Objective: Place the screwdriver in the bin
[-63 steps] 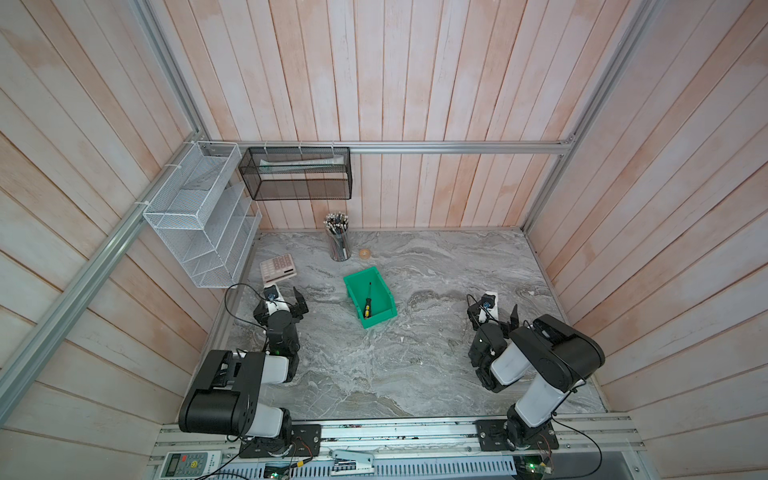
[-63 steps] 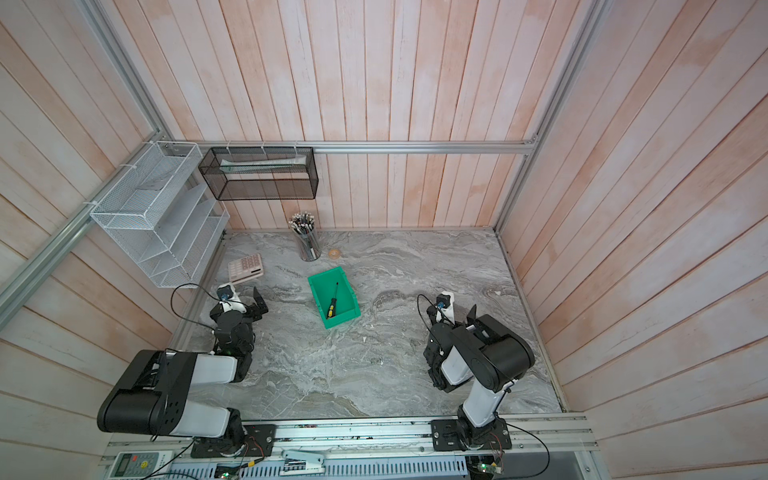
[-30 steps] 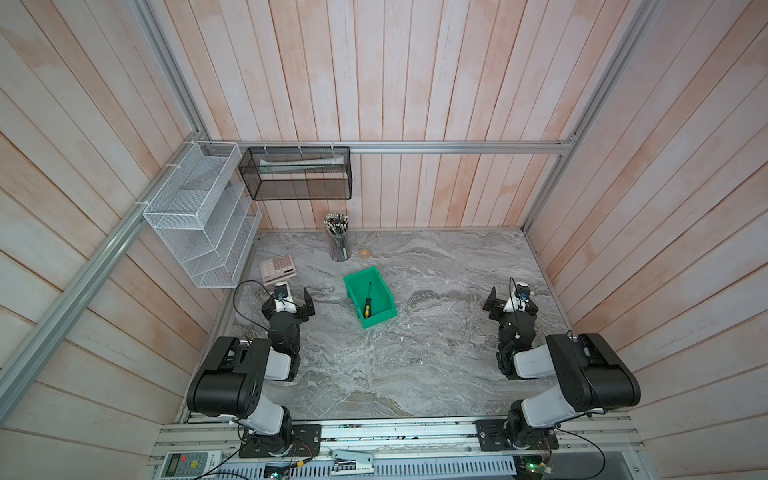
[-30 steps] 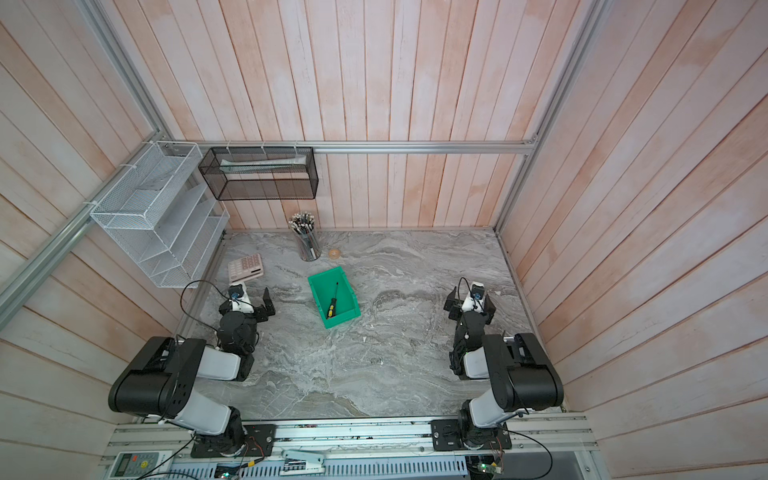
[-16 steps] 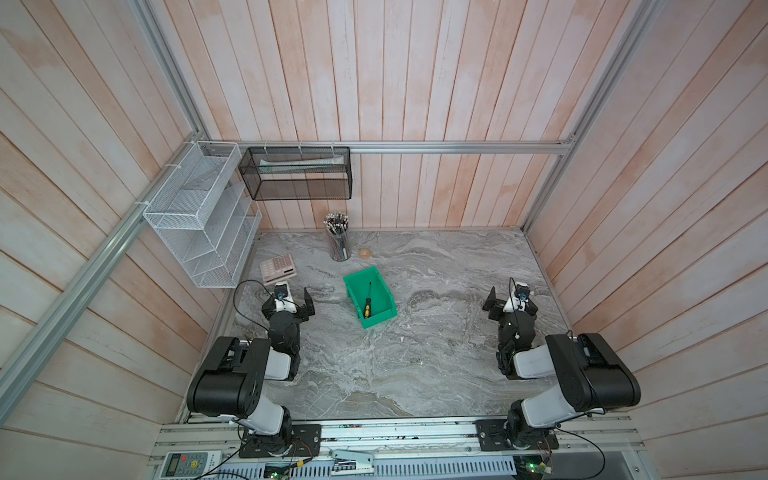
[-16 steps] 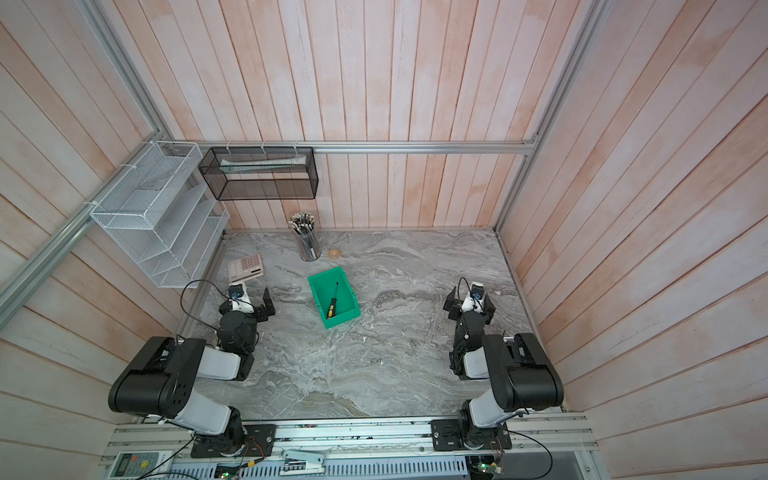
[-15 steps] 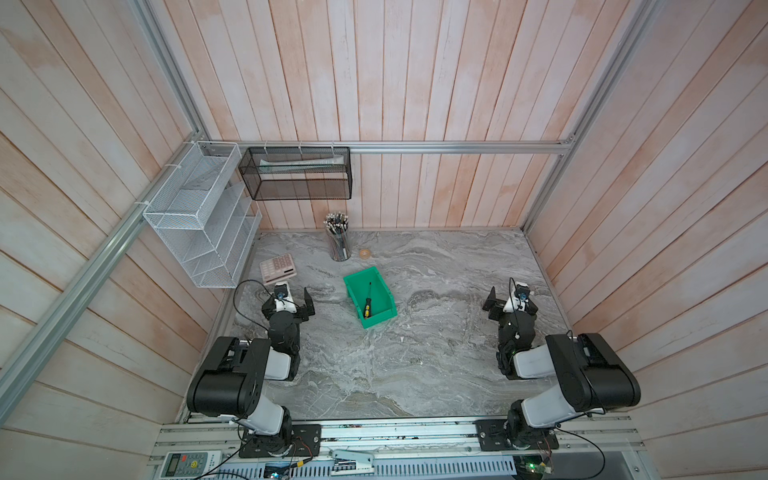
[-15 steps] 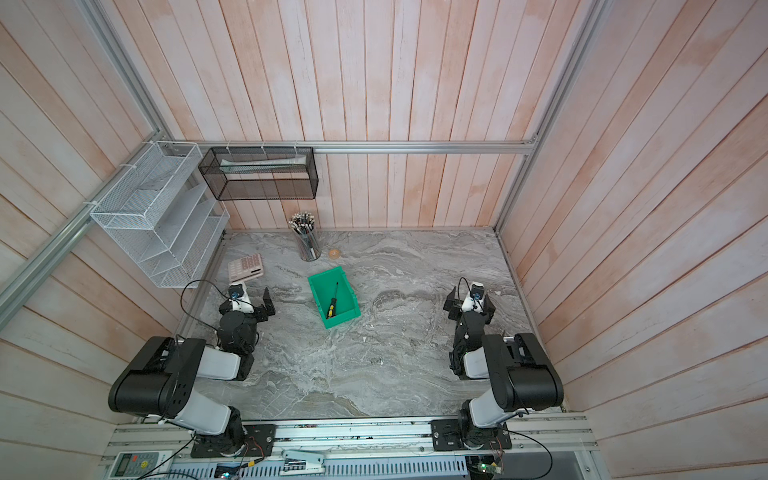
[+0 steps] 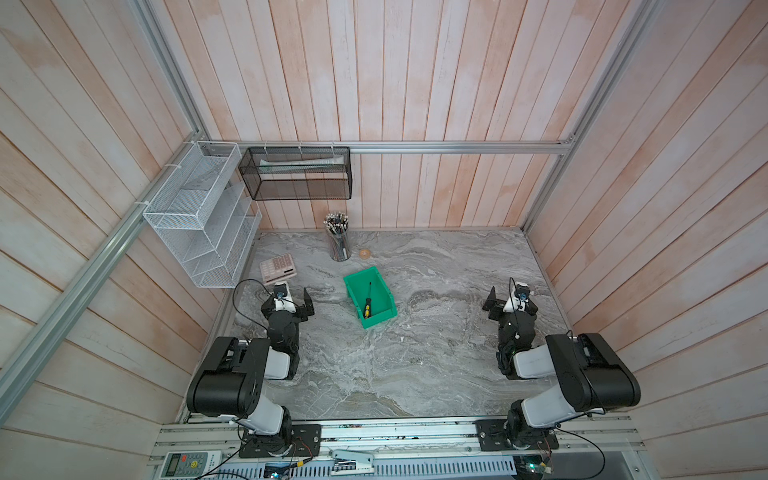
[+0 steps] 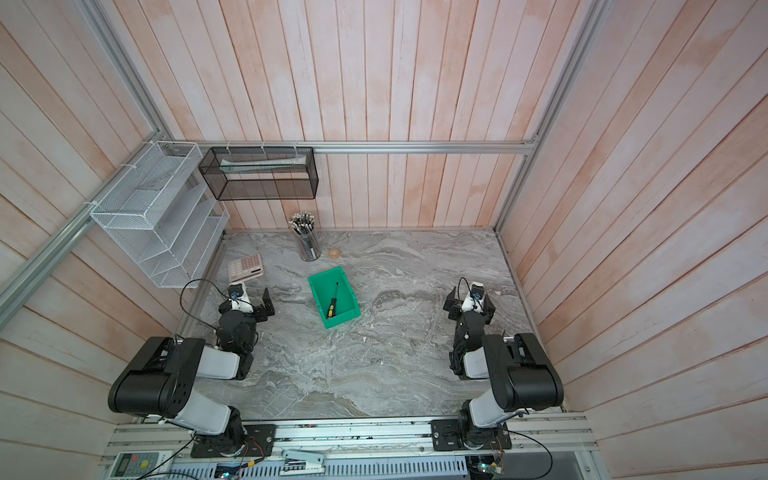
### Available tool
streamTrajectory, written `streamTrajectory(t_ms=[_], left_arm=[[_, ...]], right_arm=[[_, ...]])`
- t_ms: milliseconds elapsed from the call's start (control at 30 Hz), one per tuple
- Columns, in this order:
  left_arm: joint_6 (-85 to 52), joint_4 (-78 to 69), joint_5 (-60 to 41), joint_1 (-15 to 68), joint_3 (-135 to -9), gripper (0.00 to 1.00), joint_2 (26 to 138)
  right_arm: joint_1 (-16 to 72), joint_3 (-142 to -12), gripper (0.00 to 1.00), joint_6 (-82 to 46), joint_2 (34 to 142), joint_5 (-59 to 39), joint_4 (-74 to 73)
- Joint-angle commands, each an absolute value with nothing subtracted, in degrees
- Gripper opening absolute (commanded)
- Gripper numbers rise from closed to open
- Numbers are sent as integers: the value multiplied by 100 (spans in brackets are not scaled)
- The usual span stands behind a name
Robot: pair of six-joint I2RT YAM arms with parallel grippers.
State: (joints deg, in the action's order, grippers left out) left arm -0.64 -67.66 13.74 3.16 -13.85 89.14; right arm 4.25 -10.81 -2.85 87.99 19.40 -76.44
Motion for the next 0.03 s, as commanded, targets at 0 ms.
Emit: streamTrajectory(t_ms=[0], left_arm=[[-97, -6714, 1301, 290, -1485, 100, 8868]], right_arm=[[453, -1149, 98, -307, 8841, 1890, -7642]])
